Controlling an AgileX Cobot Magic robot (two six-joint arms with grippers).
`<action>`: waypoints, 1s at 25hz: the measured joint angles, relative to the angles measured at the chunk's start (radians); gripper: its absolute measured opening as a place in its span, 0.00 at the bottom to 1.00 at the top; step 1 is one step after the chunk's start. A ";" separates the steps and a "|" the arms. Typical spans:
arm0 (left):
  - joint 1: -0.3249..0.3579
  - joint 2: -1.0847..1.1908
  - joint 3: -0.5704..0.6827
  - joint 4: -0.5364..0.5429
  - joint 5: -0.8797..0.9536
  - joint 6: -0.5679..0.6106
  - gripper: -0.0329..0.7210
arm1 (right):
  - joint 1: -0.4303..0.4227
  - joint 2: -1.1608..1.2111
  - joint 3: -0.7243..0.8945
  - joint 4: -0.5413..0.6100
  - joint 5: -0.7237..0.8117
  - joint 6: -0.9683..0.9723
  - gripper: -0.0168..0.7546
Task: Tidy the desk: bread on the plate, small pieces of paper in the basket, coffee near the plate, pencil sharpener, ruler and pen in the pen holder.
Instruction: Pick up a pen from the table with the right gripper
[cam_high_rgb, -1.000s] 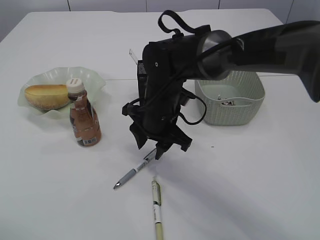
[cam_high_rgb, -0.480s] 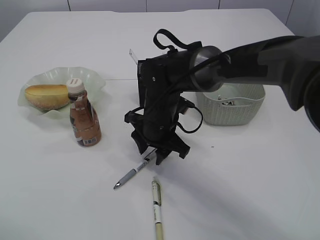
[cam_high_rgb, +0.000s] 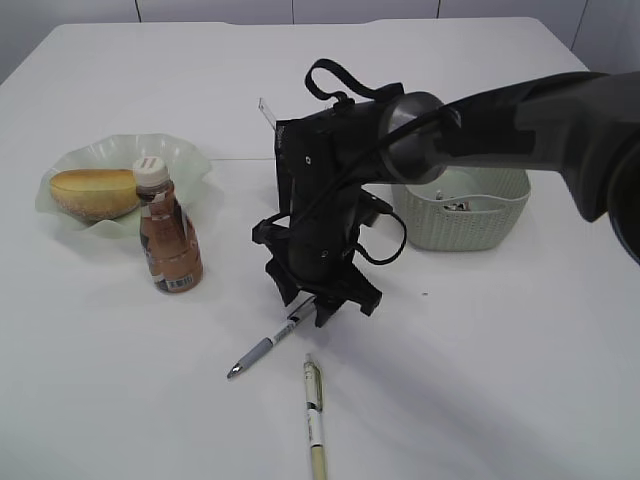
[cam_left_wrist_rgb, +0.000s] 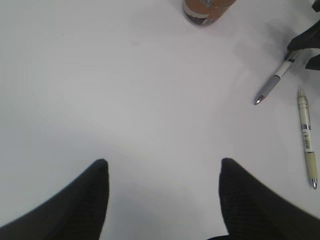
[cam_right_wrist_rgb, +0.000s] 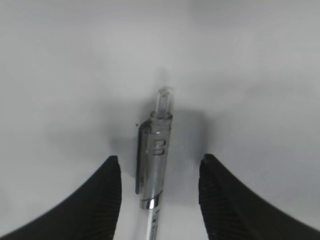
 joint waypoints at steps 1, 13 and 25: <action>0.000 0.000 0.000 0.000 0.000 0.000 0.71 | 0.000 0.000 0.000 -0.001 0.000 0.007 0.50; 0.000 0.000 0.000 0.000 0.000 0.000 0.71 | 0.000 0.000 0.000 -0.019 -0.014 0.034 0.51; 0.000 0.000 0.000 0.000 -0.002 0.000 0.71 | 0.000 0.012 0.000 -0.025 -0.014 0.039 0.51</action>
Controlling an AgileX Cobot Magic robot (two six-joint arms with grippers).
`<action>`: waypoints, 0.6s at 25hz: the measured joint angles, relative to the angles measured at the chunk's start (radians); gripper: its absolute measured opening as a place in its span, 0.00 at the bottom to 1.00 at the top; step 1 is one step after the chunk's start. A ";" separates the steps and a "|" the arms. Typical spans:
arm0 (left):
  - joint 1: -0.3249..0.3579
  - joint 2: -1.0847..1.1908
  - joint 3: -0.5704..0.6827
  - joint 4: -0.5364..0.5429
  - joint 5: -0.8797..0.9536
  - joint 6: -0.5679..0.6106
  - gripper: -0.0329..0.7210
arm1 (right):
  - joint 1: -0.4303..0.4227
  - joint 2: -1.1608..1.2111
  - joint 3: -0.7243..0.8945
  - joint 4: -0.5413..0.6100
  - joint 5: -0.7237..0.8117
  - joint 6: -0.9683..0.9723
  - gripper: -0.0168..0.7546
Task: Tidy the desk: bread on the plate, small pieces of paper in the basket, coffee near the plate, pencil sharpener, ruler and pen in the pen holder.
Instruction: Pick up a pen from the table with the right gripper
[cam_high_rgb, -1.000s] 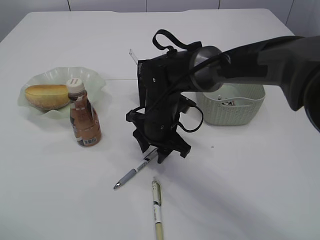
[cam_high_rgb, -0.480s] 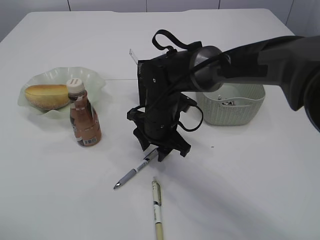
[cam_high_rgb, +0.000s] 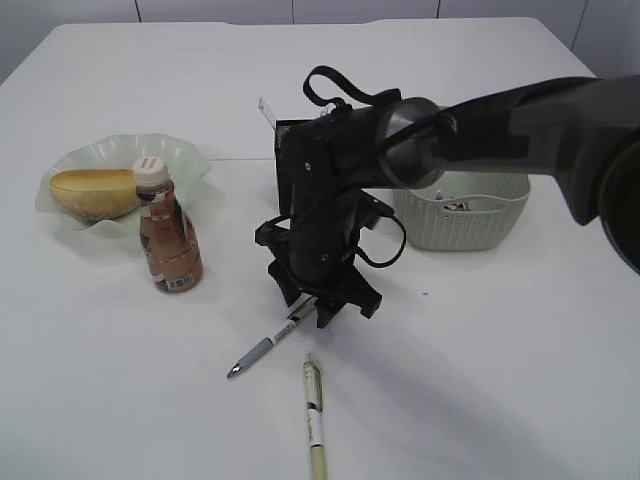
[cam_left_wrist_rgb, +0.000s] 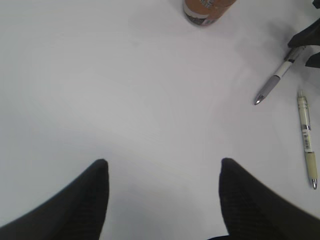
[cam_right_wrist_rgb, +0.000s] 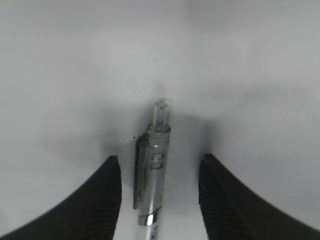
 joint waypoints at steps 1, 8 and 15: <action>0.000 0.000 0.000 0.000 0.000 0.000 0.71 | 0.000 0.004 -0.001 0.002 0.000 0.000 0.51; 0.000 0.000 0.000 0.000 0.000 0.000 0.71 | 0.000 0.004 -0.002 0.004 0.000 0.002 0.49; 0.000 0.000 0.000 0.000 0.000 0.000 0.71 | 0.000 0.004 -0.002 0.004 0.002 0.002 0.20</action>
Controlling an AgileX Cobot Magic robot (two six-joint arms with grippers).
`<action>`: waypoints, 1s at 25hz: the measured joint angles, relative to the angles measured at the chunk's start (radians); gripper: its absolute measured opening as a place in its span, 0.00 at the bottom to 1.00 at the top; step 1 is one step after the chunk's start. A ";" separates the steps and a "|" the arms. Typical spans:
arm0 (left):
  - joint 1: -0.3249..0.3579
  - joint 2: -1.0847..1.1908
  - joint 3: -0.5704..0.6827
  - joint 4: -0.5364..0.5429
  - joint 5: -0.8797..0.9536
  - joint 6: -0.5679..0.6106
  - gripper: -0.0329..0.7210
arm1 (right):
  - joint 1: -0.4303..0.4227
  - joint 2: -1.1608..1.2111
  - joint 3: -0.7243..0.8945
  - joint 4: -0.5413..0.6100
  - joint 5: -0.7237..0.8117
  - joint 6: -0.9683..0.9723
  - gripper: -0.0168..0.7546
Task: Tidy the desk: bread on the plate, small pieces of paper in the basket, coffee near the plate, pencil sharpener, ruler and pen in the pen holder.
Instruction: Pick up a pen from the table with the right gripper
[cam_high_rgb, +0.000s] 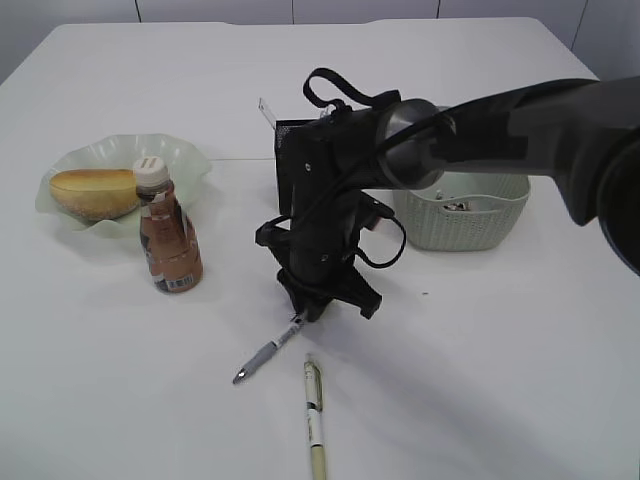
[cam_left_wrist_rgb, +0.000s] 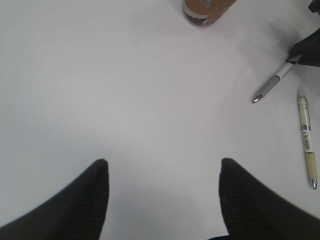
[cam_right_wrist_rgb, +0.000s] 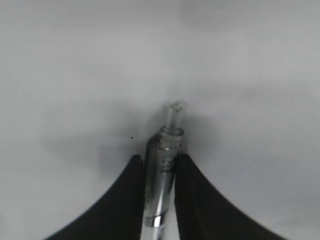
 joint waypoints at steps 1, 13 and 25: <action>0.000 0.000 0.000 0.000 0.000 0.000 0.71 | 0.000 0.000 0.000 0.000 0.000 0.000 0.16; 0.000 0.000 0.000 0.000 0.000 0.000 0.71 | 0.000 0.000 -0.079 0.032 0.052 -0.179 0.11; 0.000 0.000 0.000 0.000 0.020 0.000 0.71 | -0.108 -0.150 -0.104 0.020 0.003 -0.405 0.11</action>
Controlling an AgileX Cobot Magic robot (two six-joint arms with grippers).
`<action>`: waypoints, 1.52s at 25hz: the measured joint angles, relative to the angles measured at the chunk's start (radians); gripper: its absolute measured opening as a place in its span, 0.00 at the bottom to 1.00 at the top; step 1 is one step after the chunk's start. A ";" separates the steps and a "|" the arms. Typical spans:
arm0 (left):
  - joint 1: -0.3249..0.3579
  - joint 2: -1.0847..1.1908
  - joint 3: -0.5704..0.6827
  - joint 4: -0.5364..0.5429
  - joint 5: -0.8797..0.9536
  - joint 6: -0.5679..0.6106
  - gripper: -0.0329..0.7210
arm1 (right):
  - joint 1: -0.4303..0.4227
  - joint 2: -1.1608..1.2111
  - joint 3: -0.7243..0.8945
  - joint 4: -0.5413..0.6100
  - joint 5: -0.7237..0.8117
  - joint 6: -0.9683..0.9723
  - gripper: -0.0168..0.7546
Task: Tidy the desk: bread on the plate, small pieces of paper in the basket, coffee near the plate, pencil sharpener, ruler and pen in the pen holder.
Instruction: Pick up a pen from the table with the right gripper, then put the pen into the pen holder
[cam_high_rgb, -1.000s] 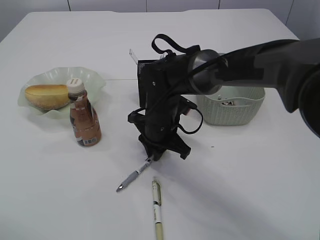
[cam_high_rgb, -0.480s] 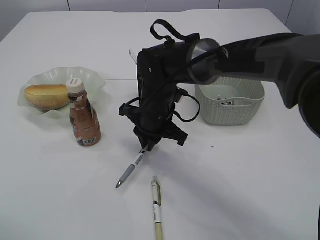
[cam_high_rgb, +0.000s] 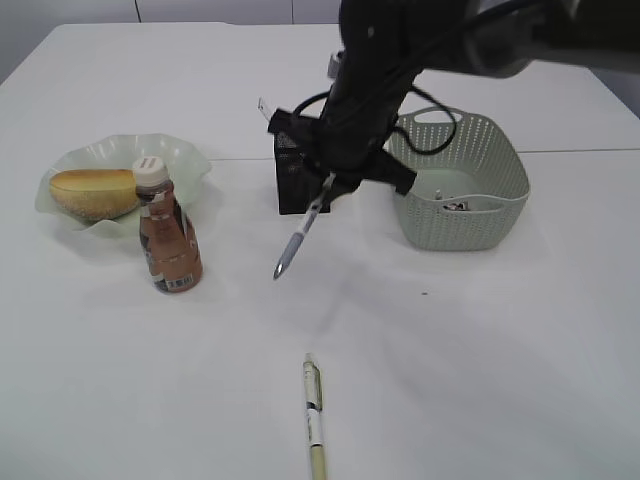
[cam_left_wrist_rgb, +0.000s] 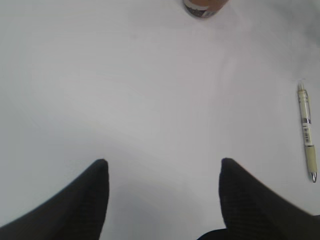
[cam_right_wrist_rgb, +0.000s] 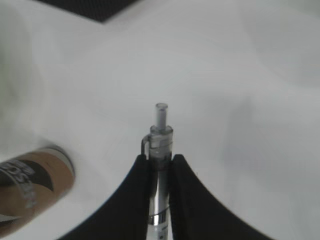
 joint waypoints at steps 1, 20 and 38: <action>0.000 0.000 0.000 0.000 0.000 0.000 0.71 | -0.018 -0.018 0.000 0.000 -0.021 -0.027 0.11; 0.000 0.000 0.000 0.000 0.012 0.000 0.71 | -0.148 -0.064 0.000 -0.102 -0.765 -0.346 0.11; 0.000 0.000 0.000 -0.002 0.024 0.000 0.71 | -0.148 0.111 0.000 -0.255 -1.071 -0.348 0.10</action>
